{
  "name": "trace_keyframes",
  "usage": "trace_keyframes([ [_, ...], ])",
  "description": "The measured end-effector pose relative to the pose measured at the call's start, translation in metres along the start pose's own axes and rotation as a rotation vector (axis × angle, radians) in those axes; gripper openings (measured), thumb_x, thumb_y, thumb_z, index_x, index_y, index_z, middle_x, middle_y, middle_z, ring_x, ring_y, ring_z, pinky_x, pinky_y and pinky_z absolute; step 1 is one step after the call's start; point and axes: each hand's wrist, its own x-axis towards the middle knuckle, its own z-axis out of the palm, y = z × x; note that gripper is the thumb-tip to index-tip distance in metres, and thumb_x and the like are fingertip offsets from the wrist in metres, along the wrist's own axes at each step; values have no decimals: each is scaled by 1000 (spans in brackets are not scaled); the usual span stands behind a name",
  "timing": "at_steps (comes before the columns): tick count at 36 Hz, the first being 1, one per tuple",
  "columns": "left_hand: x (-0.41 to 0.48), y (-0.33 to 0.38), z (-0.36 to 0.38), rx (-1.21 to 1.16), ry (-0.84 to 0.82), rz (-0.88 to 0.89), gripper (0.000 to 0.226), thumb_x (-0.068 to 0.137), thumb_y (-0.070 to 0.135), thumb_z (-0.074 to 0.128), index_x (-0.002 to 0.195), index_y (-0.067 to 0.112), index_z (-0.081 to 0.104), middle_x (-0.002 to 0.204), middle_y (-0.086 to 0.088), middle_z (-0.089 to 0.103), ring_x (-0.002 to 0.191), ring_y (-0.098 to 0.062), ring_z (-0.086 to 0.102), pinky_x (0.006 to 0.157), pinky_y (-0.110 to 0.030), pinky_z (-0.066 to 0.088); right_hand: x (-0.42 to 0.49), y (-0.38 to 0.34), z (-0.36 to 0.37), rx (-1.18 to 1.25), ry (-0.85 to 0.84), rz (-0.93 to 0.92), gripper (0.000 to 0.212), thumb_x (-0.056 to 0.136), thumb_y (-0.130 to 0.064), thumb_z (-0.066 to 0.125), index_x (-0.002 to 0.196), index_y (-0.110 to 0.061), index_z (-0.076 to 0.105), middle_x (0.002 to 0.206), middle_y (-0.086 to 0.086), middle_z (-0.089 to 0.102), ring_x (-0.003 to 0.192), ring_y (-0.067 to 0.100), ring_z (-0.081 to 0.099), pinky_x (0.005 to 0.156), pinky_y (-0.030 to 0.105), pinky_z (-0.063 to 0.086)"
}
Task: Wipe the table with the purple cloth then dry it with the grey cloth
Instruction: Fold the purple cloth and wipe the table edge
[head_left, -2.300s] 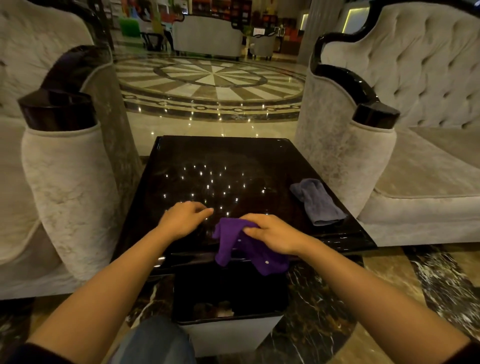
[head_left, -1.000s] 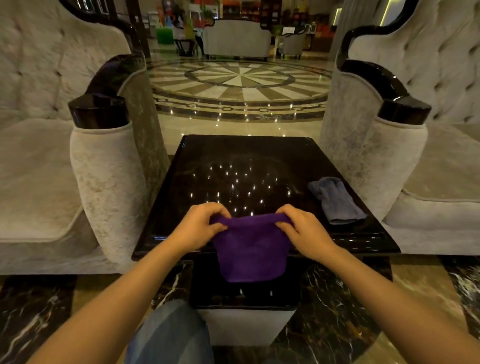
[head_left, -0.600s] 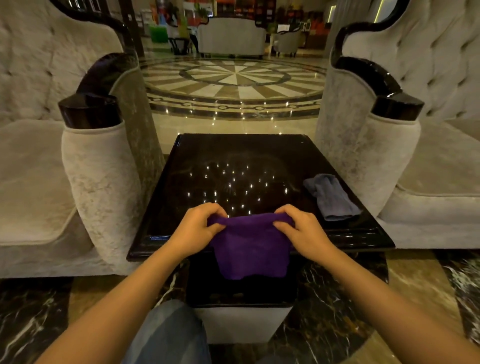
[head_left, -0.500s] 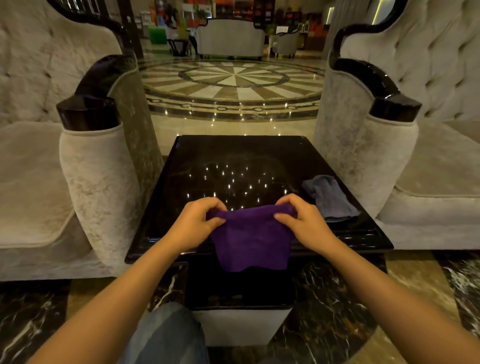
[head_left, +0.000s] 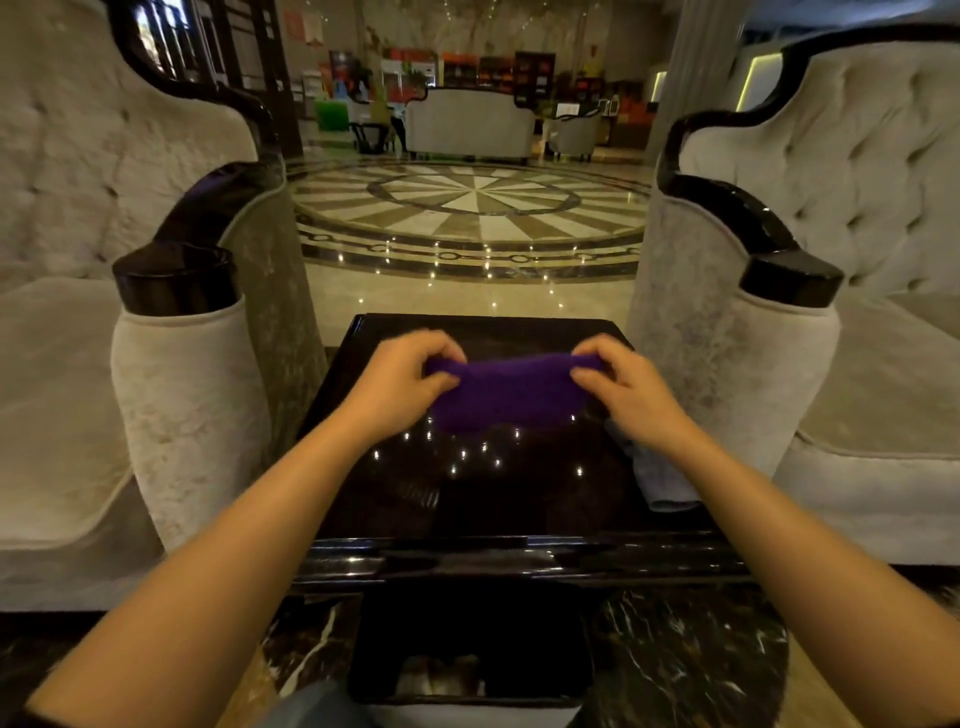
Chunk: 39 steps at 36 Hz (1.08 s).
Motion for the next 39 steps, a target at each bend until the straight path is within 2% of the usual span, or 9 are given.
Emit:
trace_keyframes([
  [5,-27,-46,42,14,-212,-139,24,77,5,67,81,28,64,74,18,56,71,6,55,65,-10,42,-31,45,20,-21,-268,205,22,85,-4,54,81,-25,55,78,-6,58,75,6,57,65,12,43],
  [8,-37,-65,62,-22,-227,-209,17,77,6,68,86,19,68,68,18,55,62,17,52,60,-3,39,-36,64,29,-8,-374,312,20,88,-8,52,83,-27,56,83,-4,60,79,11,60,65,17,49],
  [15,-11,-81,79,-5,-100,-324,14,81,11,63,94,15,67,79,6,61,71,-4,55,64,-16,44,-11,89,46,-198,-253,322,10,89,-13,52,94,-22,52,94,2,59,82,12,56,59,16,41],
  [20,5,-90,96,119,-134,-358,16,83,14,61,99,14,65,97,-5,67,89,-19,61,82,-36,52,-5,112,58,-494,-290,376,25,84,-19,56,107,-18,46,107,9,61,89,21,56,71,32,45],
  [27,8,-109,110,219,-139,-384,24,83,26,62,104,15,62,109,-6,61,99,-18,56,84,-30,45,2,111,58,-446,-584,179,37,85,-14,49,119,-29,48,134,1,41,124,19,38,101,33,37],
  [30,8,-114,107,280,-160,-383,36,83,34,61,114,15,58,116,-7,57,109,-20,51,89,-32,44,4,100,62,-394,-753,194,49,85,-46,50,130,-52,30,148,2,24,133,22,26,107,36,28],
  [33,5,-120,105,410,-201,-356,43,88,44,49,122,19,52,127,-5,51,118,-21,45,95,-36,40,1,100,66,-633,-898,33,66,77,-67,46,126,-66,3,153,4,9,133,27,17,107,43,20],
  [36,-1,-129,104,478,-201,-346,43,93,43,35,131,25,45,140,-4,43,129,-21,36,103,-40,31,-1,102,68,-762,-900,-110,66,80,-63,44,130,-61,1,152,8,12,129,29,21,104,46,23],
  [39,-3,-138,101,493,-221,-372,45,95,42,30,138,30,34,151,-3,28,140,-19,21,111,-44,19,4,102,69,-740,-872,-104,56,87,-49,44,134,-53,15,145,10,24,124,26,31,100,40,33],
])
